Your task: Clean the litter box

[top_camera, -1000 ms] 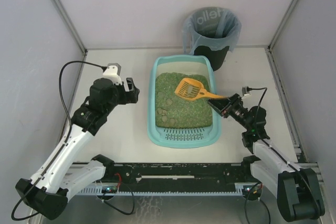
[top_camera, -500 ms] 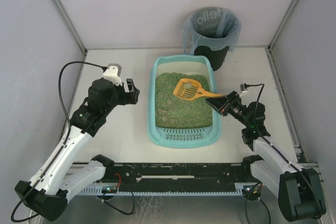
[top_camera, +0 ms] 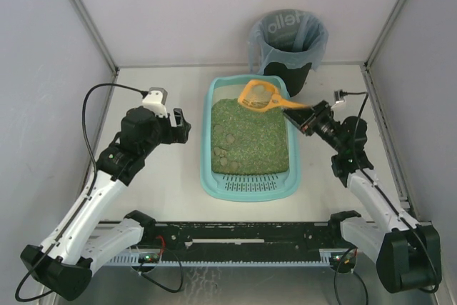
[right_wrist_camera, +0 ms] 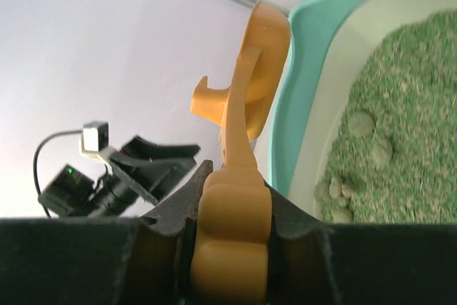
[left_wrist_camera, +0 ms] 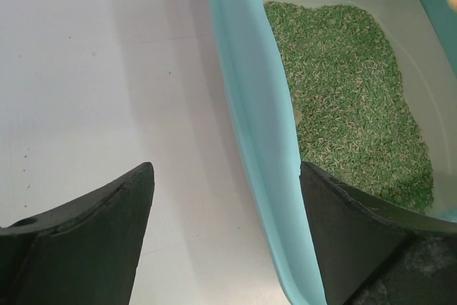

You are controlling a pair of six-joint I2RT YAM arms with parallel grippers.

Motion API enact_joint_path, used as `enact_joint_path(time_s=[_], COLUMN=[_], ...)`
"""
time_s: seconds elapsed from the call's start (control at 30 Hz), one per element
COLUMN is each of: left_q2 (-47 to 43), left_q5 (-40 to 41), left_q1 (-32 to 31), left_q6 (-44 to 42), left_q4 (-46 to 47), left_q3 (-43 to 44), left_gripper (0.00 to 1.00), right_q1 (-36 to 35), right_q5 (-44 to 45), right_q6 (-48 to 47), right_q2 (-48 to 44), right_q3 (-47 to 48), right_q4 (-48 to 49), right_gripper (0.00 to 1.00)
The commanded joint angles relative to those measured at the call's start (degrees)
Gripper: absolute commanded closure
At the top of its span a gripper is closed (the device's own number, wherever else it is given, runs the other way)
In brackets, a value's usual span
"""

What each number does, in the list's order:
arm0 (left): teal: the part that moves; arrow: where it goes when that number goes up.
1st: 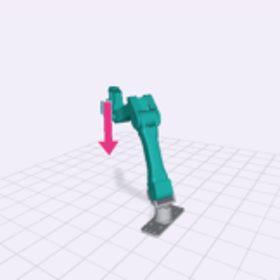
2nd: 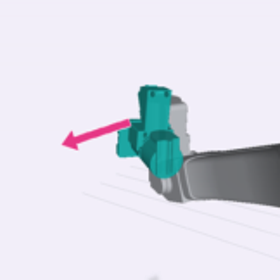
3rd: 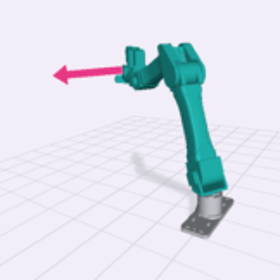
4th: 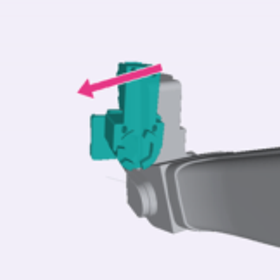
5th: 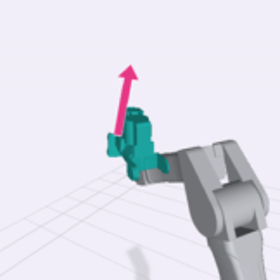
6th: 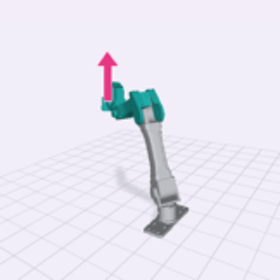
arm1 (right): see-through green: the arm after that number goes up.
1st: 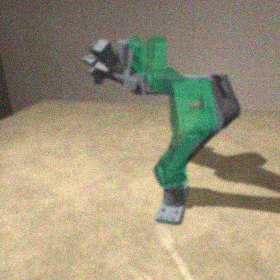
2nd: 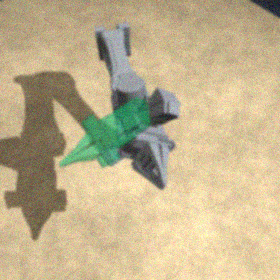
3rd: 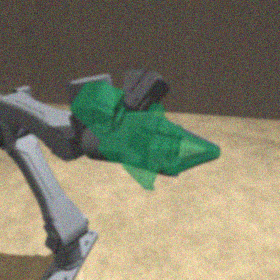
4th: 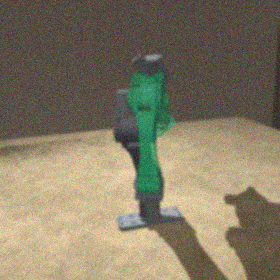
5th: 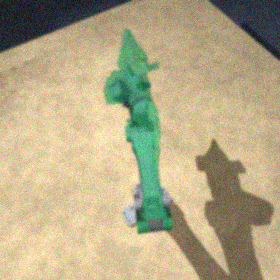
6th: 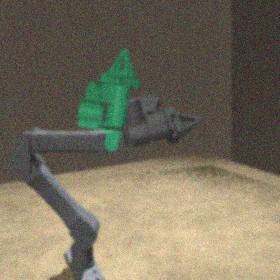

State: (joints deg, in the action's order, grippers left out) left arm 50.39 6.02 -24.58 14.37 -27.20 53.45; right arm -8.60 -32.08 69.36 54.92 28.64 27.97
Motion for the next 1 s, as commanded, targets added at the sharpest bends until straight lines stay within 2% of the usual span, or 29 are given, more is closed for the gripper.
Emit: enact_joint_path(time_s=[0.0, 0.13, 0.3, 0.6, 0.77, 0.97], left_q2=[0.0, -0.1, -0.2, 0.0, 0.2, 0.4], left_q5=[-2.0, -2.3, -2.5, -2.6, -2.9, -3.3], left_q1=[0.4, 0.5, 0.5, 0.5, 0.6, 0.6], left_q6=[-0.8, -0.6, -0.5, -0.4, -0.3, -0.2], left_q4=[1.1, 1.1, 1.2, 1.2, 1.2, 1.2], left_q3=[-0.4, -0.4, -0.6, -0.6, -0.6, -0.6], left_gripper=[0.14, 0.14, 0.14, 0.14, 0.15, 0.15], right_q1=[2.2, 4.7, 8.0, 11.0, 11.0, 7.6], right_q5=[4.8, 8.1, 8.0, 12.6, 16.7, 25.6], right_q6=[-3.5, -7.4, -9.2, -20.3, -31.2, -48.2], right_q2=[2.7, 7.7, 15.3, 26.0, 32.1, 40.6], right_q3=[8.9, 16.9, 26.1, 43.1, 53.2, 71.5], right_q4=[-2.2, -4.9, -4.2, -15.1, -25.7, -45.2], right_gripper=[1.00, 1.00, 1.00, 1.00, 1.00, 1.00])
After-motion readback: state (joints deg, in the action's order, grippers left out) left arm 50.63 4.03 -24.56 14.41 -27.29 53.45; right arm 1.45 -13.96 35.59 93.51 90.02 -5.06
